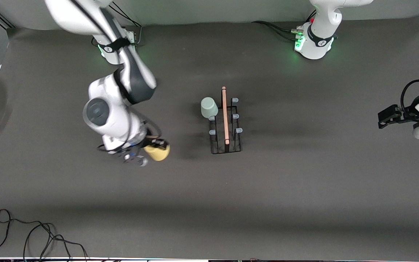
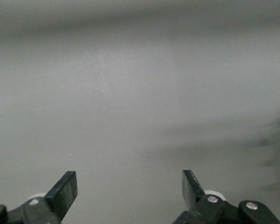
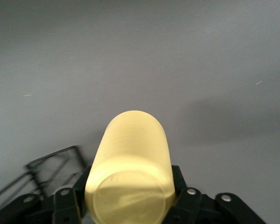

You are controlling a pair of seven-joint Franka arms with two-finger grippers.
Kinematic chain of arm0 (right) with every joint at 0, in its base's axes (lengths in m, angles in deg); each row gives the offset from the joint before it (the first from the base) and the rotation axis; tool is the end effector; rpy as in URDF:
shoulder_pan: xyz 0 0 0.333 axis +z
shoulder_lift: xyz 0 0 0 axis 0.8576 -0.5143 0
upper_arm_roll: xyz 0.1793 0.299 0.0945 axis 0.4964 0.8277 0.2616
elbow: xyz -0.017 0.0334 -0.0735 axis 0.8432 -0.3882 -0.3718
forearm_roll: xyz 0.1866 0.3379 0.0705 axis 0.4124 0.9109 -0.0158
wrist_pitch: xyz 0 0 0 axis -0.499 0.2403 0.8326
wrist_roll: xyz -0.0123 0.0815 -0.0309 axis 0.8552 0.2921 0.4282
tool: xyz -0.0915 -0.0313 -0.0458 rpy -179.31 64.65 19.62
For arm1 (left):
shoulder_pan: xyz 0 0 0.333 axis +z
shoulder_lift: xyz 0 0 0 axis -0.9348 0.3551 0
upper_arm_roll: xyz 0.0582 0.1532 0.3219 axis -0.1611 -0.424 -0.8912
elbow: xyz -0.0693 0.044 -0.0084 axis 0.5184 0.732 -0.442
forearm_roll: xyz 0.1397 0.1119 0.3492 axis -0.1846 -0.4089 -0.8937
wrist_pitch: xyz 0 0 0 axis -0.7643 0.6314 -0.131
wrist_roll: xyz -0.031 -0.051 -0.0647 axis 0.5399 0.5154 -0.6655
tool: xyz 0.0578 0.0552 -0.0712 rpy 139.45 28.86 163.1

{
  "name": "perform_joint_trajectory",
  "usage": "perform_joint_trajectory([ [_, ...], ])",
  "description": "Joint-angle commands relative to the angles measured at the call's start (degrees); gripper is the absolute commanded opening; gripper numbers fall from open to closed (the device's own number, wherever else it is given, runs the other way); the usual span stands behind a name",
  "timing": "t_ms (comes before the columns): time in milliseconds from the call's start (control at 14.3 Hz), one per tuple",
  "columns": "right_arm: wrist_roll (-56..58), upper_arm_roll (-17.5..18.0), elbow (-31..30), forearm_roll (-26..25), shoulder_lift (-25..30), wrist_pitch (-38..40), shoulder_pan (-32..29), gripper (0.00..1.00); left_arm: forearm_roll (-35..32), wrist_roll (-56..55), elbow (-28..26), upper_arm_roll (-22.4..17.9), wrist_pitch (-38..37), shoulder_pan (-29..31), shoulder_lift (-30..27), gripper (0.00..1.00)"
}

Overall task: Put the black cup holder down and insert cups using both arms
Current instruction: 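Carry the yellow cup with the right gripper onto a rack peg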

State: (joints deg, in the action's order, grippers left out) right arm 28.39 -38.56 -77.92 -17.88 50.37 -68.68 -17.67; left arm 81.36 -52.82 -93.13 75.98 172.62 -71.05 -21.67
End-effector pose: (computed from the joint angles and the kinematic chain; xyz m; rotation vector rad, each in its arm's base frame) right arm 0.6044 0.3312 0.4136 -2.9563 0.5147 0.0572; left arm 0.5985 -0.0066 0.6180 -3.1031 0.2179 -0.0603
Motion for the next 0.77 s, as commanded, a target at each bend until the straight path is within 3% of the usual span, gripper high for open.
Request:
perform_joint_trajectory([
  [0, -10.16, 0.08, 7.62, 2.48, -4.27, 1.24, 2.12, 0.00, 0.74, -0.50, 0.64, 0.07, -1.32, -1.31, -0.83, 1.00],
  [279, -20.19, 1.14, 14.83, 3.46, -9.28, 0.98, 6.59, 0.00, 1.00, -0.59, 0.46, -0.45, -5.89, -0.43, -2.58, 1.00],
  [698, -24.44, 1.05, 16.16, 2.40, -12.28, 0.54, 9.95, 0.00, 1.00, -0.59, -0.06, -0.63, -9.04, -0.17, -7.24, 1.00],
])
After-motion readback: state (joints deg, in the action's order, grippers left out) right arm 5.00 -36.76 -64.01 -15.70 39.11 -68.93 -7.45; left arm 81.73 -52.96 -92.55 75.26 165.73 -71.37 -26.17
